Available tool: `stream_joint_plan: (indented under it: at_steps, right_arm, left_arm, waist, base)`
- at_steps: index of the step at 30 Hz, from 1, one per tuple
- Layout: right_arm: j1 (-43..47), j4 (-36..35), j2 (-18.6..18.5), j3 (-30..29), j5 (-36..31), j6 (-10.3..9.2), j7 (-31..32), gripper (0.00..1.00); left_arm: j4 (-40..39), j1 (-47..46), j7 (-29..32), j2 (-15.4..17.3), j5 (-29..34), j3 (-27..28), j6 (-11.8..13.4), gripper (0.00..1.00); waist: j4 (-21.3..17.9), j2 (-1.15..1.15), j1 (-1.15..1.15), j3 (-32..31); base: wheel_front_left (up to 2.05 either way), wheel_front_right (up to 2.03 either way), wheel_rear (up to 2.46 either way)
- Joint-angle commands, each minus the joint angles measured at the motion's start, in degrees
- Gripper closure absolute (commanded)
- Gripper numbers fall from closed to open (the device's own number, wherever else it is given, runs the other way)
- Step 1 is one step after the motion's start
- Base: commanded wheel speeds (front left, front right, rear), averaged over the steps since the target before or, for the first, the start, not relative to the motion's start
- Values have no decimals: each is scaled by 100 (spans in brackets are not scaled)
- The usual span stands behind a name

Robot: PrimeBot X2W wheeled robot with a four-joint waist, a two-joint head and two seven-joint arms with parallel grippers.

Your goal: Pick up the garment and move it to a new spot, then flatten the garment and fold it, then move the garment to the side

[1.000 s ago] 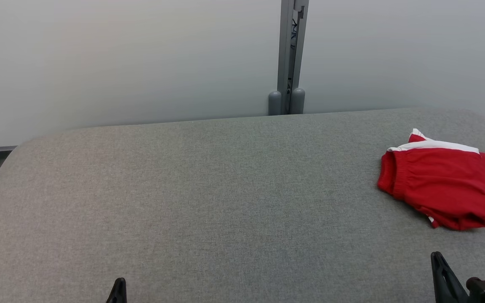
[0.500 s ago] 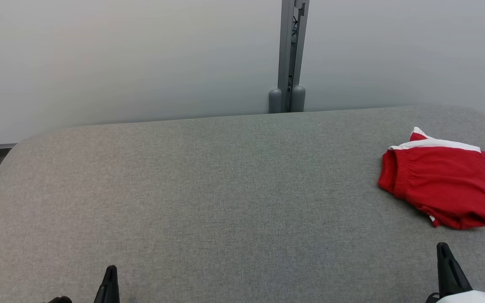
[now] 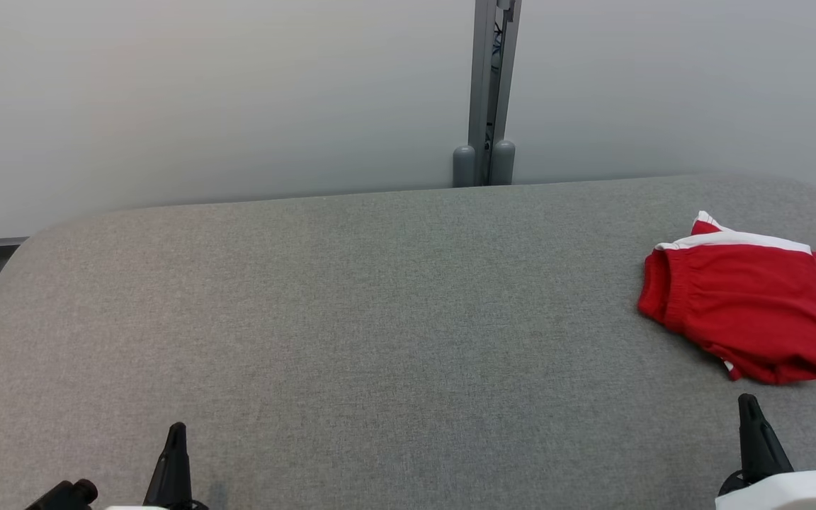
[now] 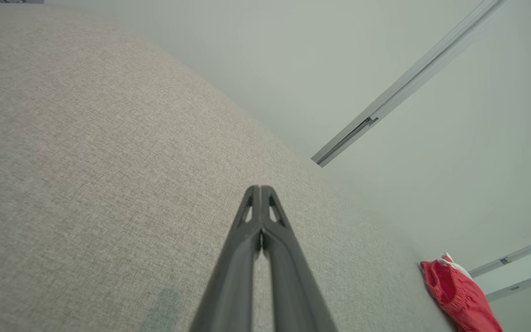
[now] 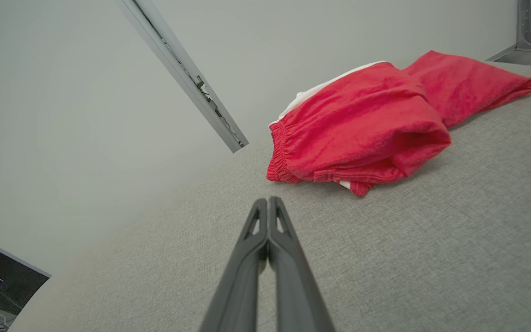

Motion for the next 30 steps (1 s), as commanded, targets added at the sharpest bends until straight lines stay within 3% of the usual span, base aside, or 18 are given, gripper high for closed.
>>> stream_joint_plan:
  at_steps: [1, 30]
  right_arm:
    - [-164, -97, -66, -2, 224, 1, 45, 100]
    - [-463, -135, -105, -6, 2580, 1, 566, 100]
  left_arm:
    - [-83, -195, 43, 41, -188, 48, -41, 100]
    - [-86, -644, 563, 62, -2109, 265, -217, 100]
  waist:
    - [1, 0, 0, 3]
    - [14, 0, 0, 92]
  base:
    - [0, 0, 0]
    - [0, 0, 0]
